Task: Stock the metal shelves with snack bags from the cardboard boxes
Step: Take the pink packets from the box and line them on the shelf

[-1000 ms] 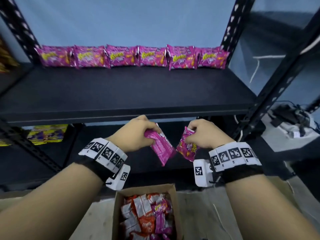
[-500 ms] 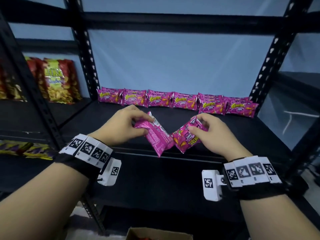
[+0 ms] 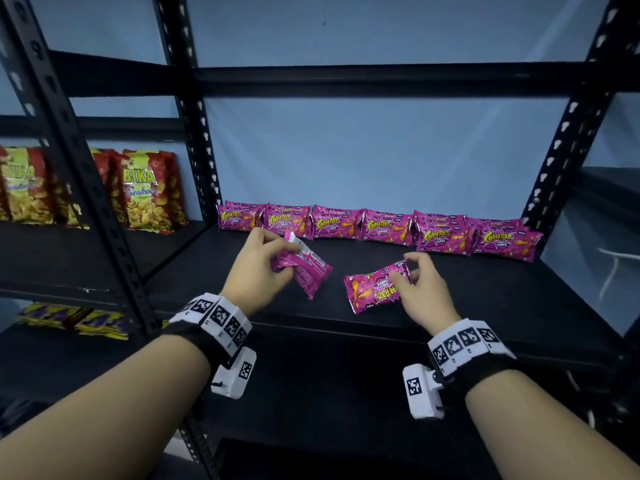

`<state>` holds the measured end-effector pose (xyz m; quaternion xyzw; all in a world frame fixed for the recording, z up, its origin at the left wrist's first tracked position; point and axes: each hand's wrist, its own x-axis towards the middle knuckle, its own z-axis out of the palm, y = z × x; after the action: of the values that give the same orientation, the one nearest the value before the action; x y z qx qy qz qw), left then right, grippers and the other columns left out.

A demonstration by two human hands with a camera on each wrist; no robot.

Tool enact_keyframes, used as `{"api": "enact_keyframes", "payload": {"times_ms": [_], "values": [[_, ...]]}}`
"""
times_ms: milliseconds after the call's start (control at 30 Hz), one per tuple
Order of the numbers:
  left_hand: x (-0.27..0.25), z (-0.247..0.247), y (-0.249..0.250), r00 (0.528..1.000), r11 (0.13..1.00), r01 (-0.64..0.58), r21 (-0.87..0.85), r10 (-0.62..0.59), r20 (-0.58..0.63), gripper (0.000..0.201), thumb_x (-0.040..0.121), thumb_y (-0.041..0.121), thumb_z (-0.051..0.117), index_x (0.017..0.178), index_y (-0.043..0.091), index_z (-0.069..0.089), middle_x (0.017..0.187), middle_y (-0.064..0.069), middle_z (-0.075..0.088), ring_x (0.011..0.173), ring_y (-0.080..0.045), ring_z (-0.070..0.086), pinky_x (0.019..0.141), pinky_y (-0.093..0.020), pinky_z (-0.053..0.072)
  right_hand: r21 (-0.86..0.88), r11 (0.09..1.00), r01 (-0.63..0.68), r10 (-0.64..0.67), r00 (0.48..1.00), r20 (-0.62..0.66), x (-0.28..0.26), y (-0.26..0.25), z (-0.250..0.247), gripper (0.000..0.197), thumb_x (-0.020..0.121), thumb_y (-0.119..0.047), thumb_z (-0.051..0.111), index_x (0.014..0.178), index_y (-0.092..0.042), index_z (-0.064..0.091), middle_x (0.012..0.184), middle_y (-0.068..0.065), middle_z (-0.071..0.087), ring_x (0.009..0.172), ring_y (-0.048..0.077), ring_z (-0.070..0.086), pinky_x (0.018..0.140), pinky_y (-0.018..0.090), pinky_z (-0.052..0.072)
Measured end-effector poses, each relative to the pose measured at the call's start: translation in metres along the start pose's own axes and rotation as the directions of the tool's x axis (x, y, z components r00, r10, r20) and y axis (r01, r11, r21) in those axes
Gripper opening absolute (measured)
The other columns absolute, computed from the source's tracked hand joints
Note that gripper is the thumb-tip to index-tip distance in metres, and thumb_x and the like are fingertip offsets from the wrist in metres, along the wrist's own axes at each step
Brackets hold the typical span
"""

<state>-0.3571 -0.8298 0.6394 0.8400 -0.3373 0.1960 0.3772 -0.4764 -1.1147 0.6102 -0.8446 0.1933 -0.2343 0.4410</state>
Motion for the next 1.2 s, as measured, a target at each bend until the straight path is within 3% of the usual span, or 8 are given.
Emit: {"api": "enact_keyframes", "payload": {"times_ms": [233,400,533,733,900,1033,1133,1200], "values": [[0.007,0.025,0.011,0.976,0.977,-0.18,0.112,0.164,0.141,0.037,0.089,0.023,0.076,0.125,0.025,0.07,0.133,0.005,0.043,0.111,-0.014,0.057,0.091,-0.04,0.057,-0.039,0.996,-0.084,0.083,0.996,-0.039,0.009,0.024,0.007,0.048,0.097,-0.04,0.068,0.136,-0.017,0.052,0.101,0.0,0.063,0.086,0.011,0.059,0.076,0.029,0.041],[0.01,0.045,0.029,0.94,0.941,-0.323,0.096,0.308,0.148,0.027,0.096,0.02,0.07,0.123,0.025,0.07,0.132,0.005,0.051,0.112,-0.016,0.06,0.086,-0.037,0.058,-0.017,0.996,-0.091,0.09,0.994,-0.055,0.012,0.031,0.003,0.044,0.095,-0.039,0.071,0.13,-0.018,0.054,0.092,-0.001,0.06,0.082,0.007,0.059,0.064,0.02,0.042],[0.009,0.055,0.025,0.98,0.989,-0.141,-0.05,0.146,0.132,0.057,0.092,0.014,0.072,0.139,0.034,0.044,0.125,0.013,0.058,0.108,-0.008,0.061,0.092,-0.031,0.054,-0.015,0.996,-0.085,0.084,0.995,-0.057,0.01,0.037,0.001,0.042,0.094,-0.04,0.072,0.126,-0.019,0.055,0.092,-0.001,0.061,0.084,0.009,0.061,0.065,0.024,0.043],[-0.001,0.063,0.0,0.942,0.977,-0.208,0.046,0.187,0.279,0.033,0.088,0.025,0.079,0.119,0.025,0.07,0.111,0.013,0.059,0.097,-0.009,0.063,0.087,-0.034,0.055,-0.005,0.998,-0.068,0.068,0.996,-0.057,0.01,0.04,-0.001,0.041,0.092,-0.039,0.074,0.123,-0.019,0.057,0.092,-0.002,0.063,0.084,0.008,0.061,0.066,0.021,0.043],[-0.018,0.067,-0.016,0.921,0.977,-0.199,0.07,0.162,0.355,0.035,0.09,0.04,0.075,0.123,0.028,0.071,0.124,0.016,0.061,0.115,-0.003,0.06,0.1,-0.031,0.051,-0.025,0.997,-0.073,0.072,0.996,-0.059,0.01,0.039,0.001,0.041,0.093,-0.039,0.074,0.124,-0.018,0.057,0.092,-0.004,0.062,0.084,0.006,0.06,0.066,0.022,0.043],[-0.014,0.063,-0.007,0.931,0.984,-0.167,0.066,0.136,0.338,0.038,0.091,0.057,0.066,0.116,0.029,0.072,0.116,0.017,0.06,0.105,0.002,0.058,0.094,-0.022,0.048,-0.053,0.994,-0.099,0.096,0.994,-0.057,0.012,0.038,0.004,0.046,0.094,-0.04,0.072,0.13,-0.015,0.058,0.095,-0.007,0.061,0.086,0.009,0.059,0.077,0.027,0.043],[0.007,0.061,0.007,0.959,0.988,-0.139,0.062,0.118,0.257,0.024,0.095,0.044,0.067,0.11,0.026,0.071,0.106,0.016,0.057,0.085,0.007,0.054,0.083,-0.023,0.046,-0.078,0.99,-0.116,0.112,0.993,-0.043,0.016,0.036,0.004,0.056,0.092,-0.043,0.073,0.135,-0.011,0.057,0.106,-0.002,0.064,0.102,0.019,0.061,0.087,0.03,0.046],[0.024,0.063,0.013,0.954,0.989,-0.11,0.096,0.078,0.289,0.029,0.097,0.038,0.065,0.122,0.025,0.068,0.118,0.011,0.058,0.09,0.003,0.055,0.092,-0.029,0.049,-0.123,0.986,-0.116,0.11,0.992,-0.054,0.019,0.032,0.003,0.059,0.091,-0.047,0.072,0.137,-0.013,0.056,0.116,0.002,0.063,0.114,0.023,0.059,0.095,0.034,0.047]]}}
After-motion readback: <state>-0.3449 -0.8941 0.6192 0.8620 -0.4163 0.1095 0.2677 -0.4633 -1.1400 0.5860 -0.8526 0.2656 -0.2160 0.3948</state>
